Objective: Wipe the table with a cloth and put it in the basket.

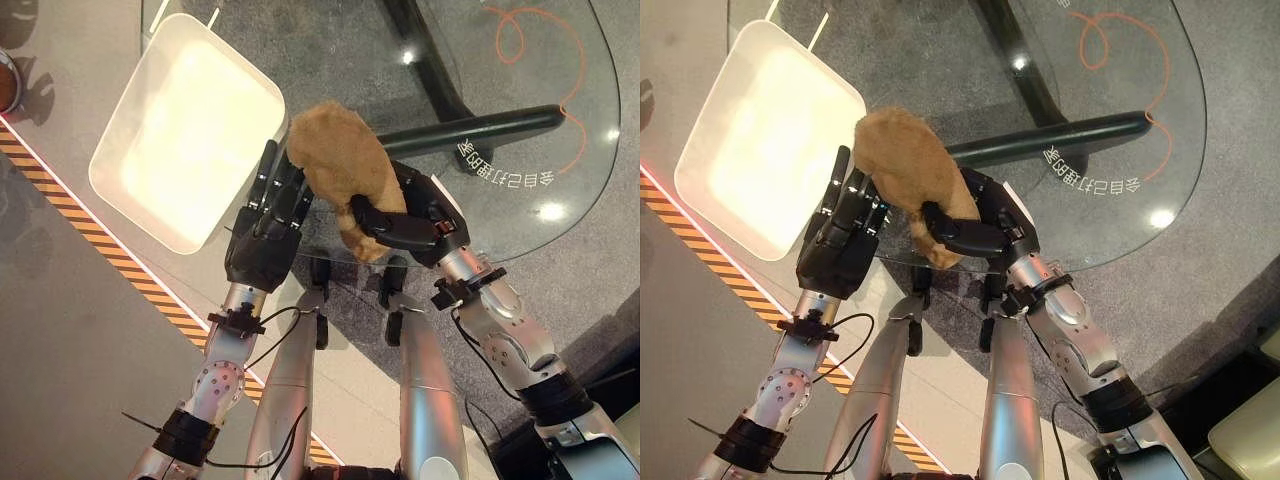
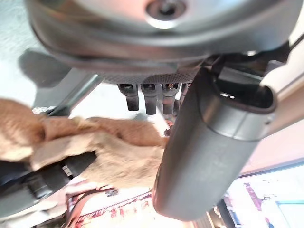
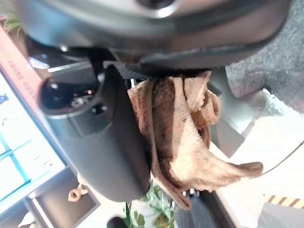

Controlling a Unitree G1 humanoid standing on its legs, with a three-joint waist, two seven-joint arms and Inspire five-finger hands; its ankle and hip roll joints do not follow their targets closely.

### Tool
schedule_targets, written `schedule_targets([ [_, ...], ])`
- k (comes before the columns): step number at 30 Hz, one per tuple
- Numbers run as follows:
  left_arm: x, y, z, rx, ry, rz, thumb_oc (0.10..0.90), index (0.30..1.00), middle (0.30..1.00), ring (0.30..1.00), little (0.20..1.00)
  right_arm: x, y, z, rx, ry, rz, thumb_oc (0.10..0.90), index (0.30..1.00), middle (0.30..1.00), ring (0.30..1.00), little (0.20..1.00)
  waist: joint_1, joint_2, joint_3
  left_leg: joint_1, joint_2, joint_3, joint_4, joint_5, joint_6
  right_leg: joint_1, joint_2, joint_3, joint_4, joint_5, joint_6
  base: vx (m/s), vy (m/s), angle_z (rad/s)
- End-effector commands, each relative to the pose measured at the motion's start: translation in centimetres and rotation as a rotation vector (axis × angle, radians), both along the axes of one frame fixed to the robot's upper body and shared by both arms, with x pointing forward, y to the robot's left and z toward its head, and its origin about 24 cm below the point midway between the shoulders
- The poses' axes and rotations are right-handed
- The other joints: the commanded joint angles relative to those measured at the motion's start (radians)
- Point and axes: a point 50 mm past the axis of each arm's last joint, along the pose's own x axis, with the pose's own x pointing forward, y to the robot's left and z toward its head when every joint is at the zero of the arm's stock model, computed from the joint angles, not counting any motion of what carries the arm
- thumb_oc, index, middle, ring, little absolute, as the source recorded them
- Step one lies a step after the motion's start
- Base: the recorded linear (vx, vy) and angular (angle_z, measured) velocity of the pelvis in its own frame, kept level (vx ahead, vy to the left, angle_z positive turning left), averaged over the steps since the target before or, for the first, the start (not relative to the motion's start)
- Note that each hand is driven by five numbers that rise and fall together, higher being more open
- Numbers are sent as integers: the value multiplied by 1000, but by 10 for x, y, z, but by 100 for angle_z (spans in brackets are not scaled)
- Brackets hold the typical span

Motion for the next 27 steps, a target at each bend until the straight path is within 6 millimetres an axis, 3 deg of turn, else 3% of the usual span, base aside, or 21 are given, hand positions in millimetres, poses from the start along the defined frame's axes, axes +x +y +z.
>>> schedule_targets([
  [1,-14,-15,34,-45,-170,-98,800,900,900,900,900,-42,39,66,80,-351,307,100,300,300,300,200,11,3,-26,35,-57,15,13,-85,39,15,67,2,-90,64,19,-77,-16,-2],
  [13,-7,-28,31,47,-99,-157,800,900,900,900,900,-46,58,70,58,-359,413,100,300,300,300,200,13,-2,-26,42,-66,5,-7,-73,38,25,71,10,-117,81,25,0,0,0],
  [17,-5,-25,32,25,-122,-150,800,900,900,900,900,-35,62,58,-85,-302,308,100,300,300,300,200,12,-1,-26,43,-67,9,-13,-71,36,23,71,10,-122,82,26,-10,34,0],
  [24,-7,-18,32,28,-153,-142,800,900,900,900,900,-19,47,25,-381,-201,169,100,300,300,300,200,14,-2,-26,48,-72,6,-34,-60,32,31,67,2,-141,88,27,-1,4,0],
  [27,-7,-16,34,34,-155,-139,800,900,900,900,900,-16,43,25,-458,-222,126,100,300,300,300,200,15,-5,-26,46,-73,5,-38,-56,33,30,67,0,-145,92,29,0,0,0],
])
